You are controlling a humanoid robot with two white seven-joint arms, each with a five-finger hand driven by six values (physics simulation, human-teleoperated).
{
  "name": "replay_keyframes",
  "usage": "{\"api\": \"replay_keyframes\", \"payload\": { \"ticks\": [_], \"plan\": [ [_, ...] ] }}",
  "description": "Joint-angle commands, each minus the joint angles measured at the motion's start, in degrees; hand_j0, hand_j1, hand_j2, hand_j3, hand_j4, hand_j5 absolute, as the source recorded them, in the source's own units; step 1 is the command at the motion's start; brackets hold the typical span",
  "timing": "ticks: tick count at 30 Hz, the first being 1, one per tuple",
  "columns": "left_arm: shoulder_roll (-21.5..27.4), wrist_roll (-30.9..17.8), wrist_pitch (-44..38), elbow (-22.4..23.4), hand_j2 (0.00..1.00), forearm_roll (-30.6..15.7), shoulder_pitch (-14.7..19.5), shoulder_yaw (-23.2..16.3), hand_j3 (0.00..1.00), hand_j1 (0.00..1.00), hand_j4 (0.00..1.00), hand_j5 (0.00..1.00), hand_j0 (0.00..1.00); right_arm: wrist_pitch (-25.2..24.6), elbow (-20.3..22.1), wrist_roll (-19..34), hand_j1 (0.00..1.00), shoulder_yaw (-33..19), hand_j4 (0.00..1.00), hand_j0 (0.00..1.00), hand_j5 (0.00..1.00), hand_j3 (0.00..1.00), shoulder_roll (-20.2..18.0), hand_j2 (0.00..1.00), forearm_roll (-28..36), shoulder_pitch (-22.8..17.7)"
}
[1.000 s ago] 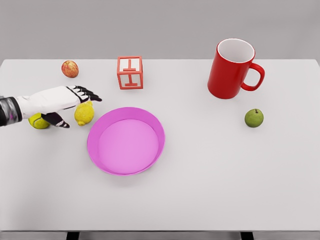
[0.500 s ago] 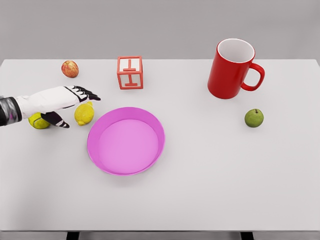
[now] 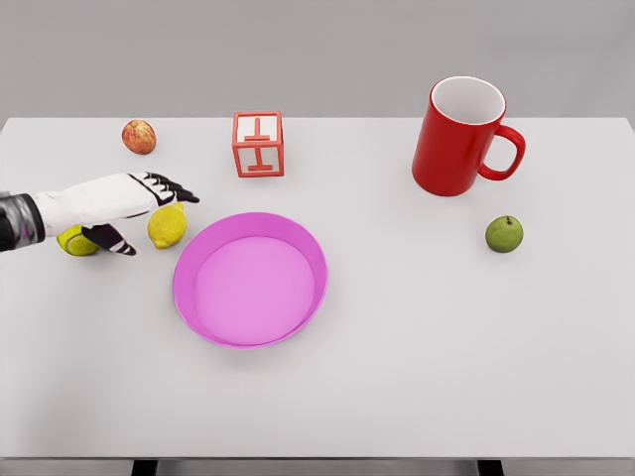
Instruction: Put the lemon on the plate with left arm
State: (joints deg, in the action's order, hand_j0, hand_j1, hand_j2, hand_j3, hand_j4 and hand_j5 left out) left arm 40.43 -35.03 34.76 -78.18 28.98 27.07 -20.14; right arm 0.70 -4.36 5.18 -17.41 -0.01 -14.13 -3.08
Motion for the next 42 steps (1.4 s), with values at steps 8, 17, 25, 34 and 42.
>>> {"api": "replay_keyframes", "payload": {
  "ticks": [8, 17, 25, 34, 42],
  "plan": [
    [-0.79, 0.03, 0.22, -0.39, 1.00, 5.03, 0.18, 0.11, 1.00, 1.00, 1.00, 1.00, 1.00, 0.00, -0.04, 0.01, 1.00, 0.01, 1.00, 1.00, 1.00, 1.00, 0.01, 1.00, -0.02, 0.00],
    [-1.84, 0.03, 0.22, -0.31, 1.00, 7.58, 1.67, 0.11, 1.00, 1.00, 1.00, 1.00, 1.00, 0.00, -0.04, 0.01, 1.00, 0.01, 1.00, 1.00, 1.00, 1.00, 0.01, 1.00, -0.02, 0.00],
    [-2.98, 0.03, 0.22, 0.31, 0.96, 9.42, 1.67, 0.02, 0.96, 0.96, 0.96, 0.96, 0.96, 0.00, -0.04, 0.01, 1.00, 0.01, 1.00, 1.00, 1.00, 1.00, 0.01, 1.00, -0.02, 0.00],
    [-4.04, 0.03, 0.22, 1.10, 0.97, 10.57, 1.85, 0.02, 0.97, 0.97, 0.97, 0.97, 0.97, 0.00, -0.04, 0.01, 1.00, 0.01, 1.00, 1.00, 1.00, 1.00, 0.01, 1.00, -0.02, 0.00],
    [-4.83, 0.03, 0.22, 2.68, 0.97, 11.36, 2.02, 0.02, 0.97, 0.97, 0.97, 0.97, 0.97, 0.00, -0.04, 0.01, 1.00, 0.01, 1.00, 1.00, 1.00, 1.00, 0.01, 1.00, 0.06, 0.00]
  ]
}}
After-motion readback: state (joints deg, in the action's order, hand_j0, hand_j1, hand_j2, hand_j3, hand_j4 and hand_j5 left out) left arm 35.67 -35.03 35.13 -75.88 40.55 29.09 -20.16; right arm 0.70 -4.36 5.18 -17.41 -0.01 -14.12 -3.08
